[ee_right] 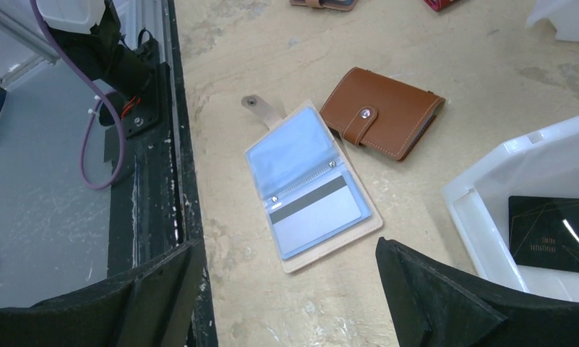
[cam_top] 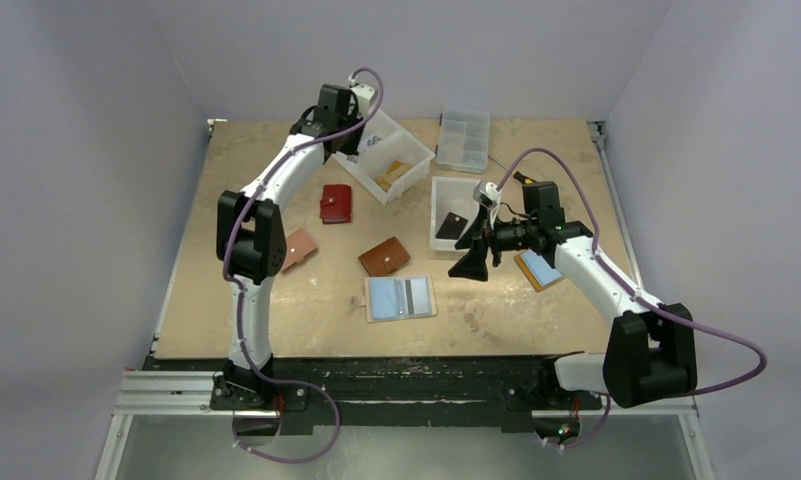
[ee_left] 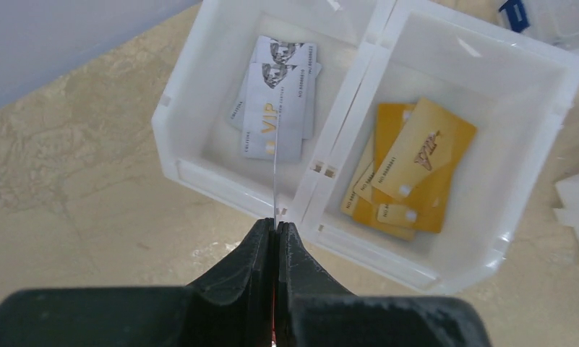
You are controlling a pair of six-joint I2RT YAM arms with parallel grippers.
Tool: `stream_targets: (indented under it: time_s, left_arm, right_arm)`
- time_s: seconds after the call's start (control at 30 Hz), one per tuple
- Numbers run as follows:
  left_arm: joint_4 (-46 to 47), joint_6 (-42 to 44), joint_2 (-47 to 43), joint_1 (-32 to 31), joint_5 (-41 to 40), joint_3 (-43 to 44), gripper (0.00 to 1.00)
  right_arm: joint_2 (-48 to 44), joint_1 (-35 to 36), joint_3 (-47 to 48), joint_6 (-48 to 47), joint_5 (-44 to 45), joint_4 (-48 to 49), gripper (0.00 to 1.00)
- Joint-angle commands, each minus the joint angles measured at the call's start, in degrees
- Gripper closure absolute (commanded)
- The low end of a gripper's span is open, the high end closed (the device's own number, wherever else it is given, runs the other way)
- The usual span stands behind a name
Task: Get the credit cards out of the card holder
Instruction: Place the credit card in the storage box.
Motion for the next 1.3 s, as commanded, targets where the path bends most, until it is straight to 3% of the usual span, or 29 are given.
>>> stream_targets:
  time_s: [0.0, 0.83, 0.93, 1.07, 1.27]
  left_arm:
    - [6.0, 5.9, 1.2, 0.4, -2.8, 2.1, 1.00]
    - [12.5, 0.3, 13.5, 5.2, 13.5, 10.5, 1.00]
    - [10.0, -2.6, 15.4, 5.3, 5.4, 14.5, 0.79]
    - [8.3, -5.9, 15.6, 5.3, -7.4, 18.1, 0.60]
    - [8.9, -6.4, 11.7, 5.3, -15.4, 17.5, 0.55]
  right_arm:
    - [-1.3, -0.4, -0.6, -0.4, -0.4, 1.8, 0.01]
    - [0.0, -0.9, -0.8, -0.7, 0.1, 1.2, 0.01]
    - [0.1, -1.1, -0.8, -0.8, 0.1, 1.1, 0.01]
    - [0.0, -1.1, -0.7, -0.8, 0.0, 0.9, 0.01]
    - [0.2, -1.2, -0.7, -0.7, -0.1, 1.0, 0.01]
